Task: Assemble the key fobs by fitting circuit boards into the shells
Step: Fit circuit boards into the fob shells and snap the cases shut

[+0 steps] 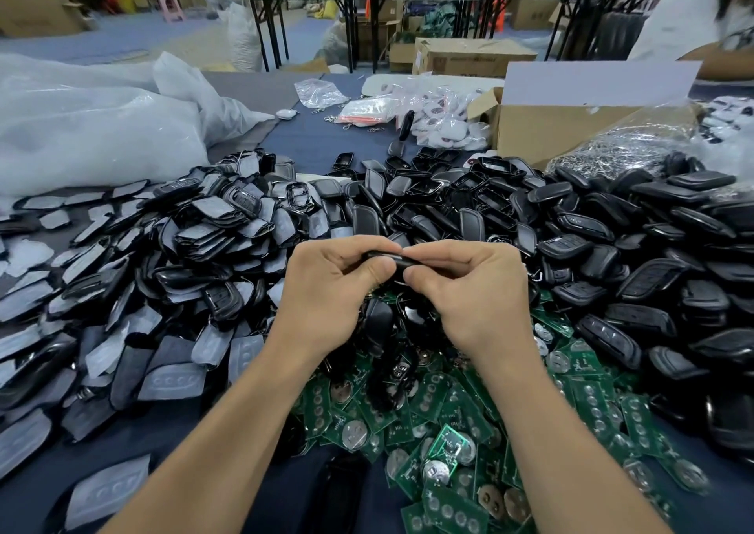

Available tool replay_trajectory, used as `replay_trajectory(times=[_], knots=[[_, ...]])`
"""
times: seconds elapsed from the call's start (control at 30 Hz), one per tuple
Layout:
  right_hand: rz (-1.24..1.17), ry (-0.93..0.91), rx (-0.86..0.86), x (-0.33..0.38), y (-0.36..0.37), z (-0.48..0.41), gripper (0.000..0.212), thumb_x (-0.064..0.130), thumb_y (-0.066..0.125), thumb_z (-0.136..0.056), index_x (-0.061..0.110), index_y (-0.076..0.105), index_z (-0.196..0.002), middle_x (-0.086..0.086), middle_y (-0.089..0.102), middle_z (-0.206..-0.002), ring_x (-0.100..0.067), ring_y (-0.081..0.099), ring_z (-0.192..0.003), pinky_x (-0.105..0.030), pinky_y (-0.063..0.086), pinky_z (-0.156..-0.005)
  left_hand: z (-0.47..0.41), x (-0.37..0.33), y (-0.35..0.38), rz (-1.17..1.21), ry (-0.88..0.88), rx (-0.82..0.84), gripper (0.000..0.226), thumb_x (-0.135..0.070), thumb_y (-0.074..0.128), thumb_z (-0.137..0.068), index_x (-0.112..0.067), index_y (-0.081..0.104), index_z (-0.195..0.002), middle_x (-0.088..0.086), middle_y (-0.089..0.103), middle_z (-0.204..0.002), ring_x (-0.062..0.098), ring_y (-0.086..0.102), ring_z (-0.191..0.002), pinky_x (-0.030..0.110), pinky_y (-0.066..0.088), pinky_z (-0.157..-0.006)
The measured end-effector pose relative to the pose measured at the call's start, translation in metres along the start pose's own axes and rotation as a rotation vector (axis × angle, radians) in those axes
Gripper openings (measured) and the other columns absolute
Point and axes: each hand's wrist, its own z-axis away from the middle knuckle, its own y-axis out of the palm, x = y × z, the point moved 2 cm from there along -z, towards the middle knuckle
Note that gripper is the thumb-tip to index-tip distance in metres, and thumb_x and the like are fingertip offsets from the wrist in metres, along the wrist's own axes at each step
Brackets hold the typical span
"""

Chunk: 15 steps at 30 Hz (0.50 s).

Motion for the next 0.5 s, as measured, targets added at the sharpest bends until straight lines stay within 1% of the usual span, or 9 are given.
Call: replay_trajectory(times=[0.07,0.13,0.2,0.27,0.33,0.4,0.43,0.47,0.5], knots=[[0.039,-0.027,0.007,0.0022,-0.0013,0.0006,0.03,0.002,0.084,-0.077,0.031,0.083,-0.085,0.017,0.078,-0.079,0.0,0.075,-0.075,-0.019,0.06,-0.074,-0.0001,-0.0008,-0.0003,0.009,0.006,0.008,0.033,0.002,0.078,-0.088,-0.03,0.081,-0.096,-0.009,0.082,-0.091,0.012,0.078,-0.089,0.022,0.059,-0.081],[0.172,-0.085,-0.008,0.0037,-0.0007,0.0019,0.033,0.004,0.082,-0.077,0.033,0.083,-0.092,0.018,0.075,-0.077,0.006,0.069,-0.07,-0.005,0.05,-0.067,0.0002,-0.001,-0.0018,0.021,0.005,0.016,0.037,0.004,0.08,-0.085,-0.031,0.082,-0.096,-0.008,0.082,-0.092,0.013,0.079,-0.09,0.025,0.061,-0.083],[0.317,-0.143,-0.021,0.0038,0.0017,0.0032,0.035,0.007,0.082,-0.079,0.035,0.083,-0.1,0.017,0.067,-0.081,0.005,0.063,-0.072,-0.001,0.043,-0.064,0.0002,-0.001,-0.0022,0.038,-0.007,0.016,0.04,0.006,0.082,-0.082,-0.03,0.082,-0.098,-0.008,0.082,-0.095,0.013,0.079,-0.092,0.027,0.062,-0.086],[0.369,-0.157,-0.039,0.003,0.0033,0.0039,0.034,0.009,0.083,-0.081,0.033,0.082,-0.105,0.017,0.06,-0.09,0.009,0.06,-0.079,0.0,0.04,-0.068,0.0005,-0.0009,-0.0007,0.071,-0.014,0.002,0.043,0.009,0.082,-0.08,-0.028,0.082,-0.101,-0.007,0.082,-0.098,0.014,0.079,-0.096,0.029,0.062,-0.09],[0.341,-0.15,-0.083,0.0032,0.0034,0.0044,0.033,0.01,0.084,-0.081,0.033,0.083,-0.104,0.019,0.064,-0.095,0.011,0.062,-0.08,-0.002,0.044,-0.071,0.0001,-0.0024,0.001,0.103,-0.024,-0.022,0.047,0.011,0.083,-0.077,-0.027,0.08,-0.104,-0.007,0.082,-0.102,0.013,0.078,-0.1,0.027,0.06,-0.093],[0.244,-0.112,-0.103,0.0034,0.0028,0.0043,0.033,0.011,0.084,-0.081,0.038,0.083,-0.099,0.016,0.074,-0.091,0.004,0.069,-0.078,-0.013,0.052,-0.074,-0.0007,-0.0019,0.0012,0.144,-0.056,-0.035,0.047,0.009,0.083,-0.078,-0.027,0.08,-0.108,-0.006,0.081,-0.104,0.013,0.077,-0.102,0.023,0.058,-0.093],[0.144,-0.065,-0.084,0.0039,0.0032,0.0041,0.034,0.009,0.083,-0.081,0.039,0.082,-0.096,0.014,0.078,-0.088,0.0,0.073,-0.079,-0.02,0.057,-0.077,-0.0007,-0.0013,0.0017,0.182,-0.093,-0.033,0.042,0.006,0.081,-0.082,-0.026,0.08,-0.109,-0.003,0.082,-0.104,0.015,0.077,-0.102,0.024,0.059,-0.092],[0.013,-0.009,-0.052,0.0045,0.004,0.0036,0.033,0.006,0.082,-0.081,0.037,0.083,-0.093,0.012,0.08,-0.085,-0.004,0.075,-0.079,-0.024,0.06,-0.077,-0.0008,-0.0006,0.0029,0.232,-0.14,-0.021,0.034,0.001,0.079,-0.087,-0.022,0.08,-0.111,0.001,0.082,-0.104,0.018,0.077,-0.103,0.028,0.06,-0.092],[-0.122,0.05,-0.018,0.0042,0.0049,0.0029,0.032,0.001,0.081,-0.082,0.032,0.084,-0.091,0.008,0.08,-0.083,-0.005,0.077,-0.078,-0.023,0.061,-0.074,-0.0003,0.0,0.0047,0.283,-0.187,0.004,0.025,-0.006,0.076,-0.091,-0.018,0.08,-0.113,0.005,0.081,-0.105,0.022,0.076,-0.104,0.033,0.061,-0.093]])
